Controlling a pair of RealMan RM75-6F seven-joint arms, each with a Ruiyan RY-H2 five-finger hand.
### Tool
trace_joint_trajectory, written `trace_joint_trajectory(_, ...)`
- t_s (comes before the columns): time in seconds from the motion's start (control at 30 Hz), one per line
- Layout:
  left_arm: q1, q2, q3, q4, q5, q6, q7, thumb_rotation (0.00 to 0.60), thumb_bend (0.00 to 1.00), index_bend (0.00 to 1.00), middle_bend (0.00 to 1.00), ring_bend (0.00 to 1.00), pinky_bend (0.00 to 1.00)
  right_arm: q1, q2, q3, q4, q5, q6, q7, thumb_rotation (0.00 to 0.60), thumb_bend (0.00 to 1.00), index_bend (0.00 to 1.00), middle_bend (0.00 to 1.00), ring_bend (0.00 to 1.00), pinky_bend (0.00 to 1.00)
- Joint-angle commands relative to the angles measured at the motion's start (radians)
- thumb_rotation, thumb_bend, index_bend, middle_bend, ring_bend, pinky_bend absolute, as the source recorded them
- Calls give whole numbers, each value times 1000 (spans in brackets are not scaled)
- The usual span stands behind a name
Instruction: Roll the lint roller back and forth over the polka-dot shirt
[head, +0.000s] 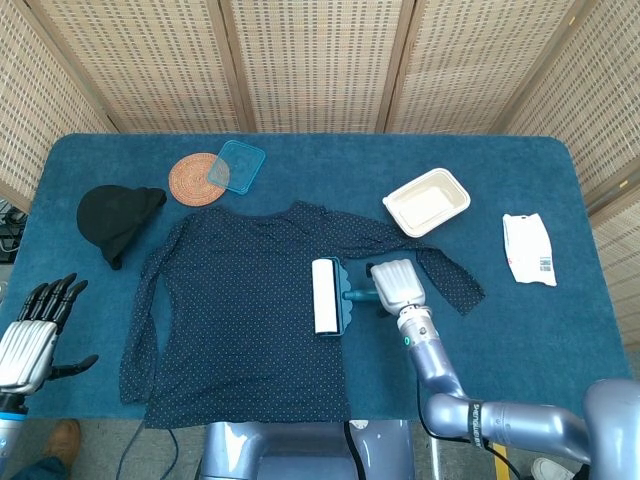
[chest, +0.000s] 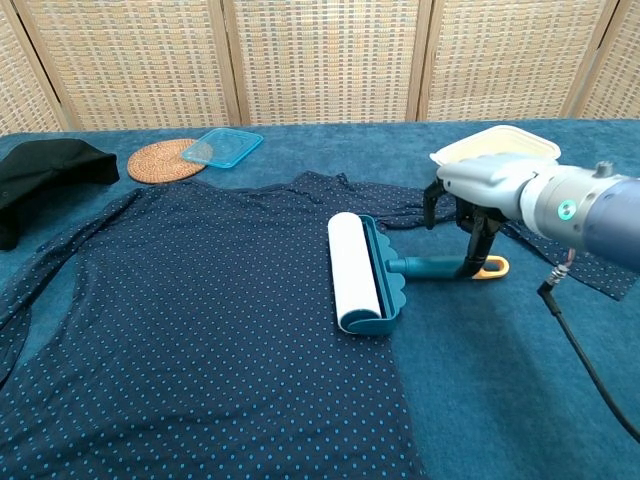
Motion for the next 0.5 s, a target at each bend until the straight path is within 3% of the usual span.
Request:
trace_joint_trajectory(0.03,-1,-2,2,-1,0,-2,5,600,0,0,0,0,0,12,-29,-13,34,20,9,-7,600,331,406,1000,1000,1000)
trace_joint_trajectory(0.5,-6,-11,3,-3,-5,-7,27,600,0,0,0,0,0,29,-73,-26,98,51,8,-10,600,368,405,1000,1000,1000)
